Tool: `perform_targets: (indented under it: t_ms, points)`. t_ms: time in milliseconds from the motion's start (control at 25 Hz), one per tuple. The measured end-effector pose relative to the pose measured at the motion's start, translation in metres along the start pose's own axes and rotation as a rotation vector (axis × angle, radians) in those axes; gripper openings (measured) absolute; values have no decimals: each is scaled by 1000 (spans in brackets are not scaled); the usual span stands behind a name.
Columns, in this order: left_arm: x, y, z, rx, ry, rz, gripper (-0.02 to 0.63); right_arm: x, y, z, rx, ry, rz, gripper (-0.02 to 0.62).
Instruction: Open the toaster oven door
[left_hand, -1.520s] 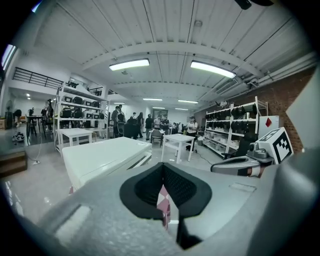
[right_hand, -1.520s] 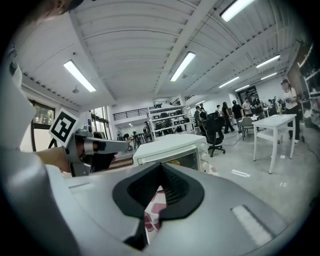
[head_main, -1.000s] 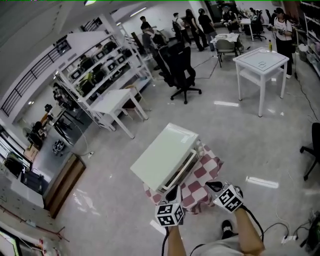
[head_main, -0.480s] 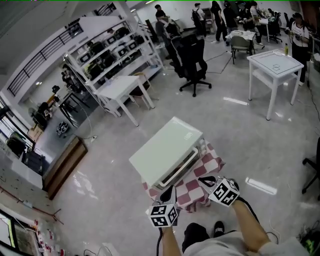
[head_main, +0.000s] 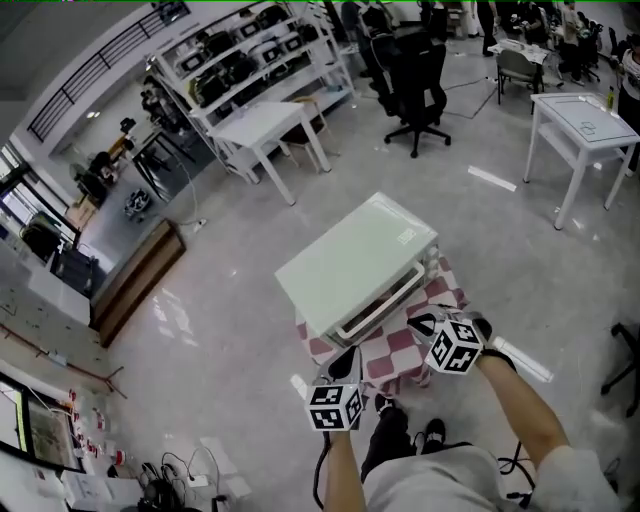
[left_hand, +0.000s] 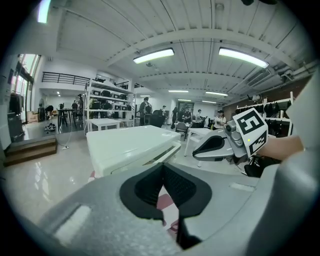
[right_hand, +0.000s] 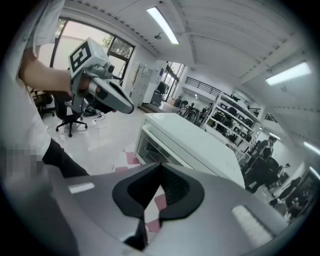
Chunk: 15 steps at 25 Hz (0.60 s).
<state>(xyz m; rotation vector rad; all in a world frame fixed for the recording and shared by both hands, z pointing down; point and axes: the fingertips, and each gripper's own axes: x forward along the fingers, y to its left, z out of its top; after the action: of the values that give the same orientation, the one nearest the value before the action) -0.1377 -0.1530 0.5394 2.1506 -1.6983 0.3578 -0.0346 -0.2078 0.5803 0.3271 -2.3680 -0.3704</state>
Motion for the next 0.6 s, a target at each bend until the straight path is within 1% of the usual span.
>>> perform_targets:
  t_ms: [200,400,440,480,600]
  points:
    - [1,12,-22,-25,39,22,6,30,-9,-9,-209,88,3,3]
    - [-2,25,-35,-62,56,48,6,60,-27,-8,-473,188,-24,5]
    - [-4,25,-37,-64,59,49,6,65,-29,-8,-514,204,-21,18]
    - [-7,25,-39,-66,63,48,6,69,-29,-7,-546,217,-11,48]
    - [-12,27,-43,-65,70,48,6,79,-30,-6,-616,243,4,75]
